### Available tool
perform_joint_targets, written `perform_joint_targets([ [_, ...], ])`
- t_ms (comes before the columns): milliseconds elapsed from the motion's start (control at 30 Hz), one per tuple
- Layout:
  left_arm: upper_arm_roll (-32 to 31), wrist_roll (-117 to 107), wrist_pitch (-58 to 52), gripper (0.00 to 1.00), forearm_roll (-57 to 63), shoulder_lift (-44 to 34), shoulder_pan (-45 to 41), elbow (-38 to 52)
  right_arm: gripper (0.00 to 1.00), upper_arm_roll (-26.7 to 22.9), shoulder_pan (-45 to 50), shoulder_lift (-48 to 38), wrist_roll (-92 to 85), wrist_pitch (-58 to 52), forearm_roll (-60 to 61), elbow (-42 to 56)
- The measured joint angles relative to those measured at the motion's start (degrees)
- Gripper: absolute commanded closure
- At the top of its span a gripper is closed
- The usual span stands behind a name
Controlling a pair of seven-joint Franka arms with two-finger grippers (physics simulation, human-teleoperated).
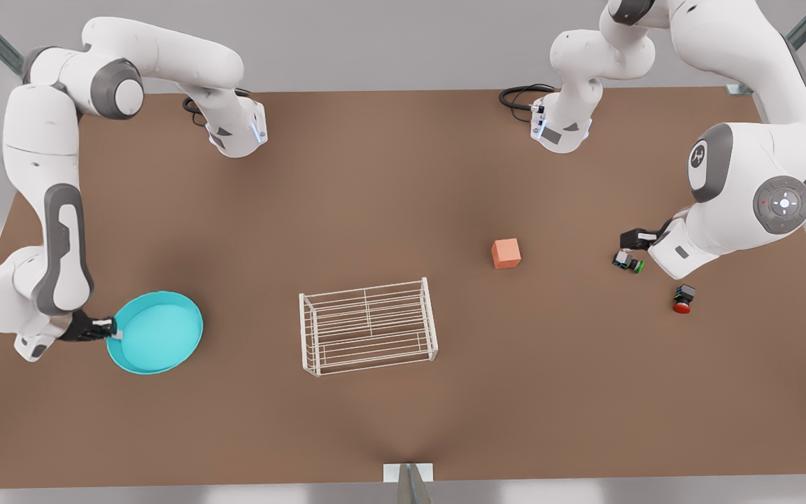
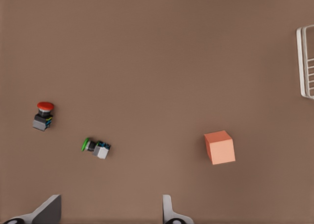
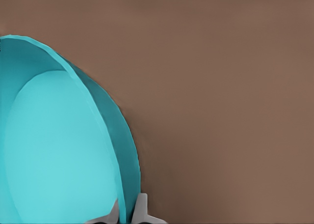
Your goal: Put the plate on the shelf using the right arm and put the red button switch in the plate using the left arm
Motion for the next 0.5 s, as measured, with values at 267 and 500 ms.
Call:
perform_joint_targets([
  [267,0.1,-0.6,0.1,0.00,0.1,1.4,0.8,0.6,0.79,20.7,2.7,-2.6,4.0,-16.2,2.4,10.0],
  [500,3.0,0.9,1.0,0.00,0.2,3.7,3.1,0.3,0.79,28.6,10.7,-1.3,13.5,-21.4,5.2,17.2],
])
